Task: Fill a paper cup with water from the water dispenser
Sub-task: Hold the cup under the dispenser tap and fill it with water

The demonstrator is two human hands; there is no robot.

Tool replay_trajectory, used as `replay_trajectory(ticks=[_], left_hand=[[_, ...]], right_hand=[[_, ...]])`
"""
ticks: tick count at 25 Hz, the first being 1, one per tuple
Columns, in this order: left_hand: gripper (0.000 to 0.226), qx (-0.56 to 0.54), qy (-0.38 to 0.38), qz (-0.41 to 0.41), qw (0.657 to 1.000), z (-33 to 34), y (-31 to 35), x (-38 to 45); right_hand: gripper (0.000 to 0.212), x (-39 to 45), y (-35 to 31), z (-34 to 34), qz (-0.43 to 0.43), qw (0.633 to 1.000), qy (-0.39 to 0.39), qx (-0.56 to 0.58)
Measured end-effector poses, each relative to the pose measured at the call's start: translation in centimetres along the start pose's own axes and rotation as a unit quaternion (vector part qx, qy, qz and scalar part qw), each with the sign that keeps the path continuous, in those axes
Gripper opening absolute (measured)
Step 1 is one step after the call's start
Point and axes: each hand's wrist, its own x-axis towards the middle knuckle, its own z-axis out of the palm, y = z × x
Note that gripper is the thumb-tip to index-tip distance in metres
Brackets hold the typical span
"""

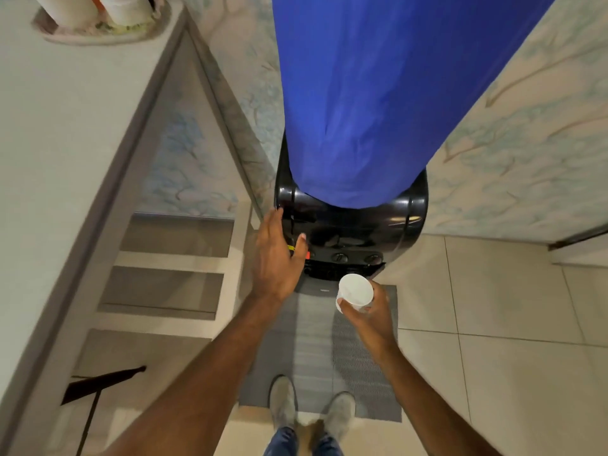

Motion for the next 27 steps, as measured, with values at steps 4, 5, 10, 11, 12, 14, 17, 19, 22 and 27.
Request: replay_trajectory(ticks=[4, 5, 10, 11, 12, 14, 17, 19, 22, 27], left_hand=[[0.073, -0.002, 0.056, 0.056, 0.997, 2.8, -1.9, 3.0], [0.075, -0.003, 0.064, 0.069, 0.996, 3.5, -2.4, 3.4], [0.085, -0.035, 0.100, 0.085, 0.991, 6.6, -4.6, 4.3], [0.086, -0.044, 0.106, 0.091, 0.989, 7.0, -5.0, 4.5], [0.087, -0.055, 0.110, 0.097, 0.988, 7.2, -5.4, 4.5], [0.088, -0.077, 0.115, 0.106, 0.985, 7.8, -6.0, 4.8], [0.090, -0.096, 0.121, 0.106, 0.982, 8.0, -6.4, 5.0], [0.090, -0.100, 0.125, 0.113, 0.981, 8.0, -6.5, 5.0], [0.091, -0.106, 0.123, 0.123, 0.979, 8.2, -6.7, 4.9], [0.091, -0.114, 0.130, 0.127, 0.977, 8.2, -6.8, 4.9]], right_hand=[[0.075, 3.7, 5.3, 3.3, -0.005, 0.998, 0.012, -0.058], [0.074, 4.6, 6.3, 4.1, -0.009, 0.998, 0.020, -0.061], [0.066, 9.8, 9.2, 7.5, -0.033, 0.997, 0.061, -0.041], [0.066, 11.0, 9.6, 7.9, -0.037, 0.996, 0.070, -0.039], [0.065, 12.0, 9.9, 8.2, -0.038, 0.996, 0.074, -0.035], [0.064, 13.7, 10.8, 8.6, -0.042, 0.996, 0.077, -0.033], [0.062, 15.3, 11.7, 9.2, -0.048, 0.996, 0.069, -0.031], [0.059, 15.9, 12.0, 9.5, -0.046, 0.996, 0.071, -0.030], [0.059, 16.7, 12.0, 9.7, -0.063, 0.996, 0.067, -0.020], [0.063, 17.3, 12.0, 10.4, -0.076, 0.995, 0.067, -0.010]])
